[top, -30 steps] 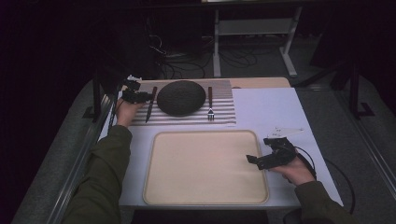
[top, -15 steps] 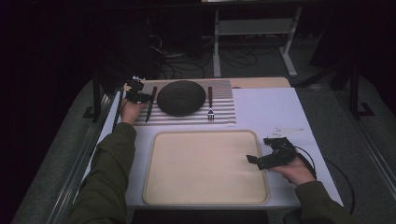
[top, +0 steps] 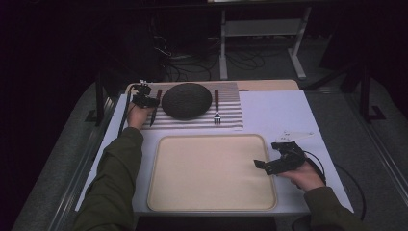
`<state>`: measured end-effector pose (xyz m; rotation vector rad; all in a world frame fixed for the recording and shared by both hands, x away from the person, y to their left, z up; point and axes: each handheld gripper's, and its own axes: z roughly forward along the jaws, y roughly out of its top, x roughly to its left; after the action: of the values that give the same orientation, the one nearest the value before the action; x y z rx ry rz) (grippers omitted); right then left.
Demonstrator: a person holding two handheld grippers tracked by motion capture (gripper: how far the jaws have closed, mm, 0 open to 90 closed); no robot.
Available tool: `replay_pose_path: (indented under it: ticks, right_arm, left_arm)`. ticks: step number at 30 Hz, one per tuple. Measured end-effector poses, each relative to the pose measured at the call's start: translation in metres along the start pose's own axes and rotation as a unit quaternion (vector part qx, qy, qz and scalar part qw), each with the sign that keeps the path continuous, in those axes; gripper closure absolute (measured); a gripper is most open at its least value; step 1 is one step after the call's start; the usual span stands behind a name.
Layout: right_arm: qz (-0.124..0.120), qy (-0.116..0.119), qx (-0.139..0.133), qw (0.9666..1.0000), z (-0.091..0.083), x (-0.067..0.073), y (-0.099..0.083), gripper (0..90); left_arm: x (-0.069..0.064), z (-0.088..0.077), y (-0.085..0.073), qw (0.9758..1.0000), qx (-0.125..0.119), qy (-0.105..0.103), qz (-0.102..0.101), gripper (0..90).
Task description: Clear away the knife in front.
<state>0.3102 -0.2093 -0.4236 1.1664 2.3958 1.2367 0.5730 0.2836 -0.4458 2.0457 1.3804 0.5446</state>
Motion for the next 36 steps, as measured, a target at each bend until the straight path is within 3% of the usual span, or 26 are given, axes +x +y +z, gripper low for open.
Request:
replay_pose_path:
  ticks: [14, 36]
  right_arm:
    - [0.000, 0.001, 0.000, 1.0000, 0.0001, -0.0001, 0.0001, 0.0]
    - [0.001, 0.001, 0.000, 1.0000, -0.0001, 0.0000, -0.0002, 0.0]
  left_arm:
    - [-0.0050, 0.0025, -0.0010, 0.9998, 0.010, 0.020, -0.003, 71.8]
    - [-0.0046, 0.0002, -0.0008, 0.9996, 0.022, 0.013, -0.009, 72.9]
